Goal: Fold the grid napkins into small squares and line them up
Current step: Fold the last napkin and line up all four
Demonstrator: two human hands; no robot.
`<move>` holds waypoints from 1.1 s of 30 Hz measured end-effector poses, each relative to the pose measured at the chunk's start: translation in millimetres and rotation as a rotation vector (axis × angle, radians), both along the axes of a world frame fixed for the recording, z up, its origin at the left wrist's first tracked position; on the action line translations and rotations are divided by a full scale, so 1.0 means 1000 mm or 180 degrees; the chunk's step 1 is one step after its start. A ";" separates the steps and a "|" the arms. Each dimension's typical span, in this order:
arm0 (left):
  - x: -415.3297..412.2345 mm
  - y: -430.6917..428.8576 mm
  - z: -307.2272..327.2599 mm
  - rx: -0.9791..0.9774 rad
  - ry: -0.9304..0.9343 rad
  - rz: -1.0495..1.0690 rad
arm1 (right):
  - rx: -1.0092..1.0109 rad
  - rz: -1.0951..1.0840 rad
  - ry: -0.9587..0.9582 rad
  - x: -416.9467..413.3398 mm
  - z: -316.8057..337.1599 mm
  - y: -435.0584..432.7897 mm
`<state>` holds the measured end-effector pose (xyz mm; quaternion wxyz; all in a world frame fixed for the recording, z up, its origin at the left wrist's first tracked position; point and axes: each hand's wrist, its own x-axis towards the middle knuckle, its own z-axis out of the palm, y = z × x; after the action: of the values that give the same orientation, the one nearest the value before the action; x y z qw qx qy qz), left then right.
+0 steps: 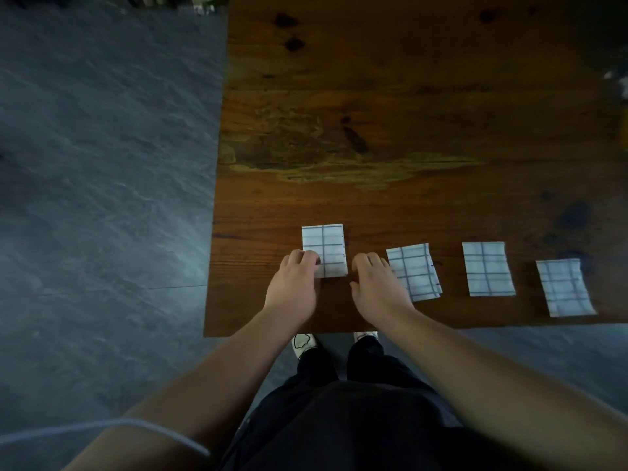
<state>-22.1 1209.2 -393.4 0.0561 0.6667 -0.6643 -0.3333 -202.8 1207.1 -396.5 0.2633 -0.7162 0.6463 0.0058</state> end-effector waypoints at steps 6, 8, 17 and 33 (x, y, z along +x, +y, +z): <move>-0.056 0.003 0.017 0.0091 0.0182 -0.0466 | -0.0040 -0.0176 0.0174 -0.069 0.012 0.013; -0.077 0.001 0.017 0.0170 0.0193 -0.0590 | -0.0030 -0.0136 0.0286 -0.095 0.011 0.016; -0.155 0.012 0.002 0.0570 -0.0193 -0.0624 | 0.0321 0.0414 0.0446 -0.161 -0.002 0.019; -0.165 -0.012 -0.012 0.0200 -0.0415 -0.0524 | 0.0201 0.0642 0.0124 -0.168 -0.014 -0.018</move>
<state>-187.6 1197.0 -405.6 -0.0357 0.6316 -0.7083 -0.3132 -371.2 1188.8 -410.3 0.2711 -0.7687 0.5754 0.0666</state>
